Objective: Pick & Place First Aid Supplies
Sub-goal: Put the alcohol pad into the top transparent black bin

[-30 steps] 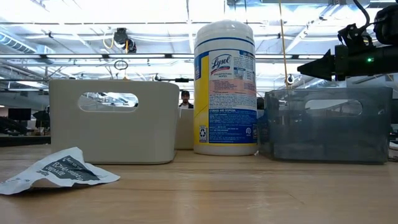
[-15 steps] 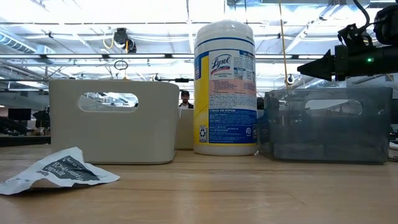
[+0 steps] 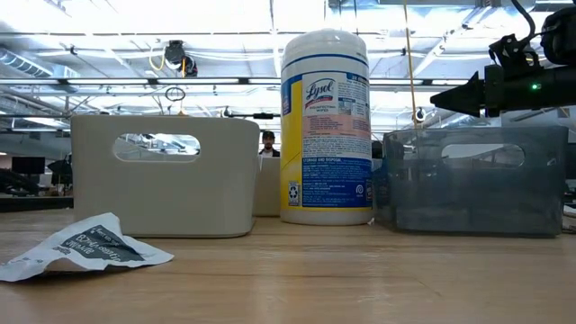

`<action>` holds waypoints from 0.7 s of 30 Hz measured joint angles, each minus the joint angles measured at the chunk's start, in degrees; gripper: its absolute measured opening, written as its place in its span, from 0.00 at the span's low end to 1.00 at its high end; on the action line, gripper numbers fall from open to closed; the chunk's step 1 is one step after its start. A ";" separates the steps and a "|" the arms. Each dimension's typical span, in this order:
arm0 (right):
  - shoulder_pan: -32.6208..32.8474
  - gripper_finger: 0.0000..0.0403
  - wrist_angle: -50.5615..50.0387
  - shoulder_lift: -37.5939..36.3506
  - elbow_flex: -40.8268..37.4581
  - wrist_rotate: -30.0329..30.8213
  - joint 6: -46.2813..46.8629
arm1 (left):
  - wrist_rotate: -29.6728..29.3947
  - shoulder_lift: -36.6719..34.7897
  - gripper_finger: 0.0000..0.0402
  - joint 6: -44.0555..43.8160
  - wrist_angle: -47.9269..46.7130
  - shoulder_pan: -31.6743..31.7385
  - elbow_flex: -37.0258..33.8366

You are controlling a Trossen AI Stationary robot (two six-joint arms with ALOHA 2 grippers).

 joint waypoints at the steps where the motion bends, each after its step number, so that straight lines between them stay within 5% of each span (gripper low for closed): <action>1: 0.00 0.65 0.01 0.00 -0.01 0.00 -0.01 | -0.61 -1.75 0.01 0.59 -0.28 0.69 0.00; 13: 0.00 0.65 -0.01 0.01 0.00 0.00 0.01 | -3.31 -22.89 0.01 4.09 -2.14 6.30 0.27; 21: 0.00 0.65 -0.01 -0.01 0.01 0.01 0.01 | -5.59 -27.17 0.01 11.52 -2.44 10.07 0.32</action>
